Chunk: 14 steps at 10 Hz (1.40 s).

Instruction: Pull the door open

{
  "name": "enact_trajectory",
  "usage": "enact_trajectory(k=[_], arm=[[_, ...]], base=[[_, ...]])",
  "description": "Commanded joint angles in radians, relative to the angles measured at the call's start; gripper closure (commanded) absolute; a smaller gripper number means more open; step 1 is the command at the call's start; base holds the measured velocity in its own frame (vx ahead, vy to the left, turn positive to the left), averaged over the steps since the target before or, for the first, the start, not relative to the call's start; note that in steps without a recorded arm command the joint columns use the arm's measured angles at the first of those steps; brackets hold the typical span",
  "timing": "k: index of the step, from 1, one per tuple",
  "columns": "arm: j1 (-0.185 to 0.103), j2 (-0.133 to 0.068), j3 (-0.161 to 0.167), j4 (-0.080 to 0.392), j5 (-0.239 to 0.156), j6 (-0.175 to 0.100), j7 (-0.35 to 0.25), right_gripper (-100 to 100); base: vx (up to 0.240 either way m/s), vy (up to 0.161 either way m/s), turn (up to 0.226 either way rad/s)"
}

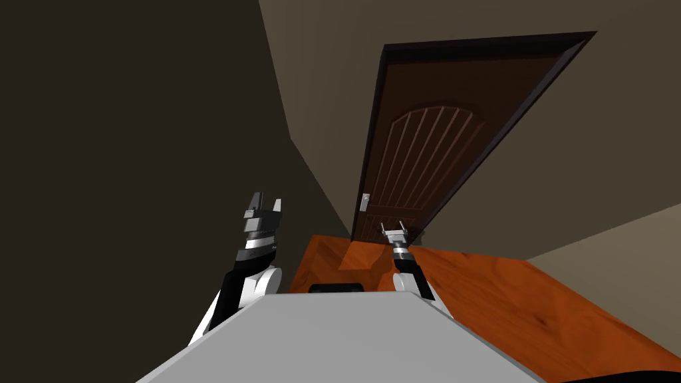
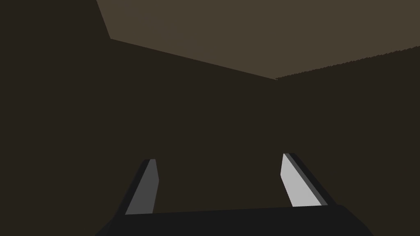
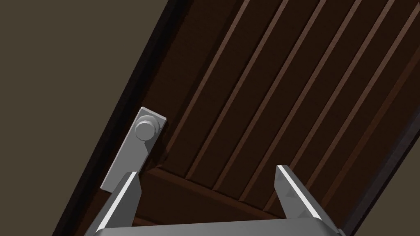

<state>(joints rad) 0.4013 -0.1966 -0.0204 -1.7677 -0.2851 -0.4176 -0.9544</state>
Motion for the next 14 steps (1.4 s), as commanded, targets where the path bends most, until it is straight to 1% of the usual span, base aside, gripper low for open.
enact_trajectory(k=[1,8,14], arm=[[-0.002,-0.005,0.003,0.02,-0.015,0.002,-0.042,-100],[-0.014,-0.026,0.011,0.091,-0.076,0.025,-0.199,-100],[-0.023,-0.04,0.016,0.14,-0.118,0.041,-0.309,-100]], base=[[0.119,0.013,0.044],[0.102,0.014,0.036],[0.101,0.007,0.03]])
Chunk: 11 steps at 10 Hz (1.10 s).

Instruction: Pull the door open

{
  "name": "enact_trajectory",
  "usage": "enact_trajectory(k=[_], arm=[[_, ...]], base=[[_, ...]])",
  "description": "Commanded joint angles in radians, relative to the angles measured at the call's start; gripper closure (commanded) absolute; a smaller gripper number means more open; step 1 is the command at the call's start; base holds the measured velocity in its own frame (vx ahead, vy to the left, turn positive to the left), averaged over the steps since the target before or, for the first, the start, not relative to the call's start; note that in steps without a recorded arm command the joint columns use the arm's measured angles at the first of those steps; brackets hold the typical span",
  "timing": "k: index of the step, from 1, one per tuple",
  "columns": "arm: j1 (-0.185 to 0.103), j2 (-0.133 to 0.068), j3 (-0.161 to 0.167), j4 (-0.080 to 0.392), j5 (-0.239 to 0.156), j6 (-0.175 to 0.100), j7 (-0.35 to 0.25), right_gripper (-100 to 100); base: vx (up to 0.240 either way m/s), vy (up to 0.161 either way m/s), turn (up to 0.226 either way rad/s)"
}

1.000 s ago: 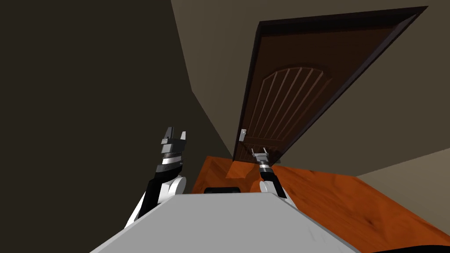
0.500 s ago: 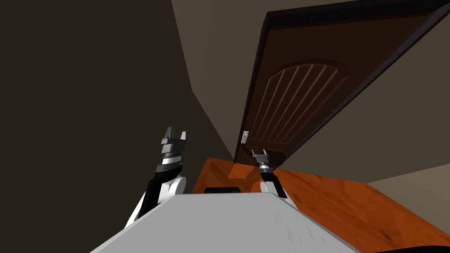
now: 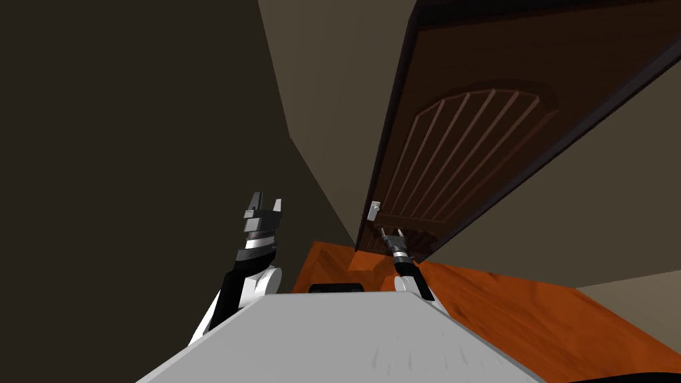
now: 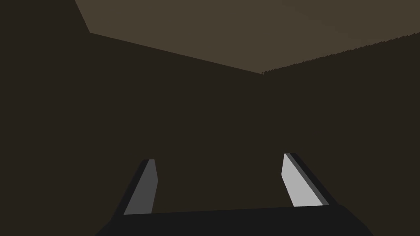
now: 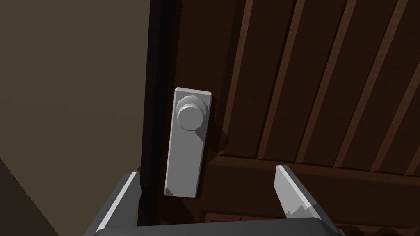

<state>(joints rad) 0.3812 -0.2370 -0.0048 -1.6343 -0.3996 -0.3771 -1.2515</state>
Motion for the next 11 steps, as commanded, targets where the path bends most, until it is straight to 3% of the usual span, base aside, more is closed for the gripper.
enact_trajectory(k=[1,7,8,11], arm=[[-0.005,-0.004,0.002,0.02,-0.015,0.005,-0.042,-100],[-0.013,-0.017,0.007,0.066,-0.055,0.02,-0.145,-100],[-0.011,-0.015,0.007,0.061,-0.051,0.018,-0.133,-100],[-0.015,-0.016,0.008,0.065,-0.051,0.018,-0.137,-100]], base=[[0.127,0.008,0.039],[0.13,-0.004,0.029],[0.063,-0.01,0.007],[-0.136,-0.025,0.006]])
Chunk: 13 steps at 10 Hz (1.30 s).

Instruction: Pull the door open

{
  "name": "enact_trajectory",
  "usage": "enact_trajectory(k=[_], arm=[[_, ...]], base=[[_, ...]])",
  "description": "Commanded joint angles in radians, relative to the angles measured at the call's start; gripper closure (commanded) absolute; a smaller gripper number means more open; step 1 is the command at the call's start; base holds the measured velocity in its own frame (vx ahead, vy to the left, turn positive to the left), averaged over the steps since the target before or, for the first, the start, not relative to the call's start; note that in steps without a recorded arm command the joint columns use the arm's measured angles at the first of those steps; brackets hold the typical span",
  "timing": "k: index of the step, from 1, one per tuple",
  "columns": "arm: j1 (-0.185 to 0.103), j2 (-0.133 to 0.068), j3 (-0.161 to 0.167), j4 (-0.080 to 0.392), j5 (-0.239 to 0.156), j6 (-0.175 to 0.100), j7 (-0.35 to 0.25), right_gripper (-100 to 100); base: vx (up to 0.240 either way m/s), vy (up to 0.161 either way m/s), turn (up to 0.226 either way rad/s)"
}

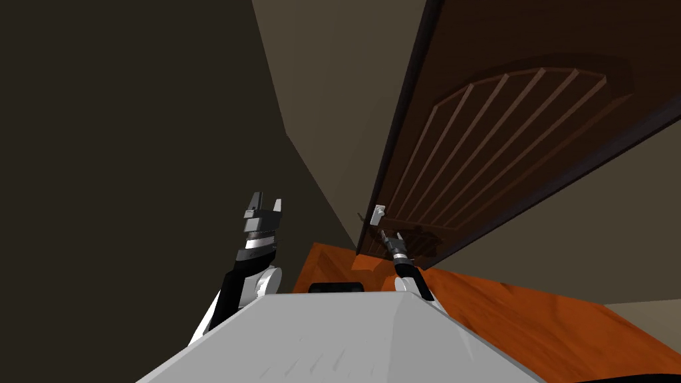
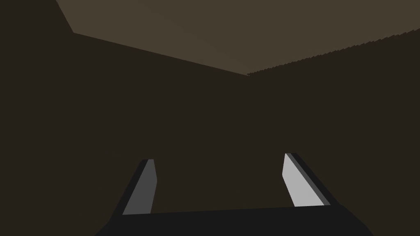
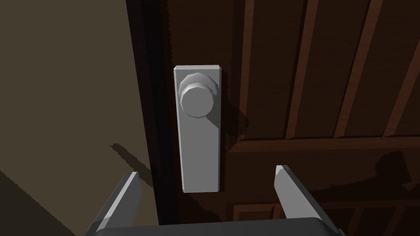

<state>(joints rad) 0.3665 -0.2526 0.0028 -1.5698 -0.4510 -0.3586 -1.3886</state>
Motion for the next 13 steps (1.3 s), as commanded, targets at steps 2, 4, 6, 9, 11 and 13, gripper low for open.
enact_trajectory(k=[2,4,6,9,11,13], arm=[[-0.002,-0.001,0.0,0.004,0.0,-0.001,-0.001,-100],[-0.005,-0.001,0.001,0.006,0.001,-0.001,-0.002,-100],[-0.007,-0.001,0.001,0.009,0.001,-0.002,-0.003,-100],[-0.011,-0.002,0.001,0.014,0.001,-0.002,-0.004,-100],[-0.016,-0.003,0.002,0.02,0.002,-0.004,-0.006,-100],[-0.022,-0.004,0.003,0.027,0.002,-0.005,-0.008,-100]], base=[[-0.197,-0.007,0.004],[-0.18,-0.034,0.007],[-0.171,-0.018,0.003],[-0.185,-0.015,0.006],[-0.19,-0.01,0.006],[-0.179,-0.042,0.007]])
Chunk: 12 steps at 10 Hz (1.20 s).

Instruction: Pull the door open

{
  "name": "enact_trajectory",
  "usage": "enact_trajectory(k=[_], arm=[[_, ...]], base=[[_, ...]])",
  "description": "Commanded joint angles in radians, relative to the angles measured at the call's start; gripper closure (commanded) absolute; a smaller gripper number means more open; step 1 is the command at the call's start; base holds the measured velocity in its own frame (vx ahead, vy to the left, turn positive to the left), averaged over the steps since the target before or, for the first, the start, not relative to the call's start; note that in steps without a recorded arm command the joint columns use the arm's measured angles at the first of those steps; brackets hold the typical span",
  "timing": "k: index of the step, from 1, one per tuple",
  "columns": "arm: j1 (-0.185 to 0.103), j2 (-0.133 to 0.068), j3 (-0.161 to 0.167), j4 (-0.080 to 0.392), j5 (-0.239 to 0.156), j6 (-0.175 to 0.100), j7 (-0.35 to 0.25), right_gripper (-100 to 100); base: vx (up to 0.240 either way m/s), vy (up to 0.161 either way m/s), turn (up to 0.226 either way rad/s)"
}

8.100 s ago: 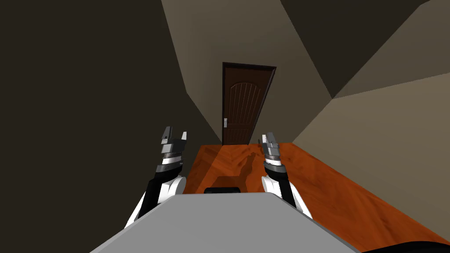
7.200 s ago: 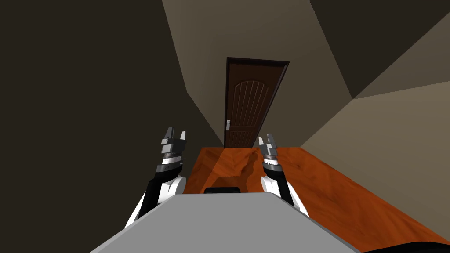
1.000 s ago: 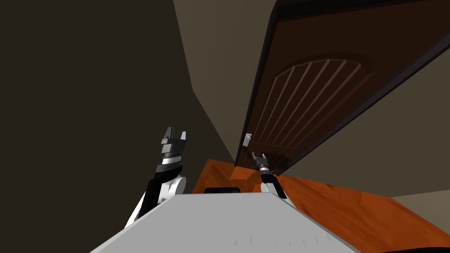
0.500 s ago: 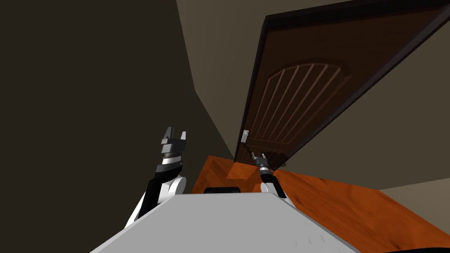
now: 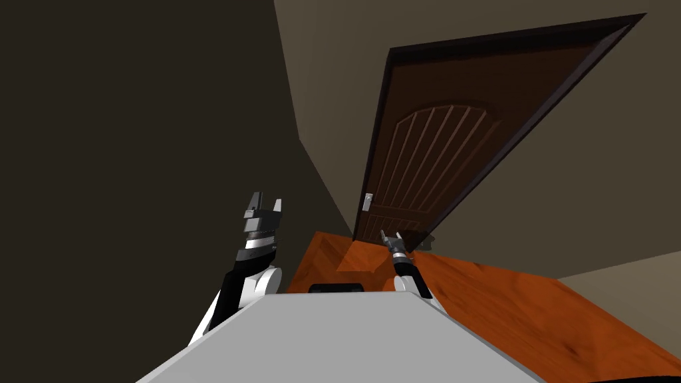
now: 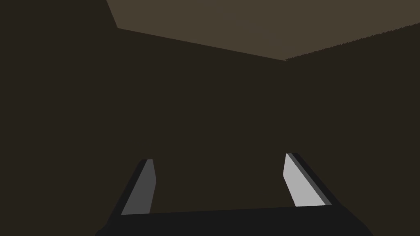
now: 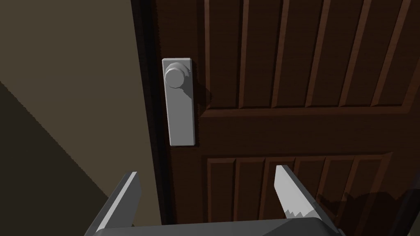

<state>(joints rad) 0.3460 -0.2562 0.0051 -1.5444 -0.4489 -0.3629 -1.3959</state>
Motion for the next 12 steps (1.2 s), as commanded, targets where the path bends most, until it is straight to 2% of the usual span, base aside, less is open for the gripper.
enact_trajectory(k=[1,5,12], arm=[[-0.005,-0.001,0.001,0.006,0.001,-0.001,-0.002,-100],[-0.018,-0.003,0.002,0.022,0.002,-0.004,-0.006,-100],[-0.057,-0.01,0.007,0.07,0.006,-0.013,-0.02,-100]], base=[[-0.217,-0.026,0.01],[-0.197,-0.011,0.006],[-0.218,-0.021,0.005]])
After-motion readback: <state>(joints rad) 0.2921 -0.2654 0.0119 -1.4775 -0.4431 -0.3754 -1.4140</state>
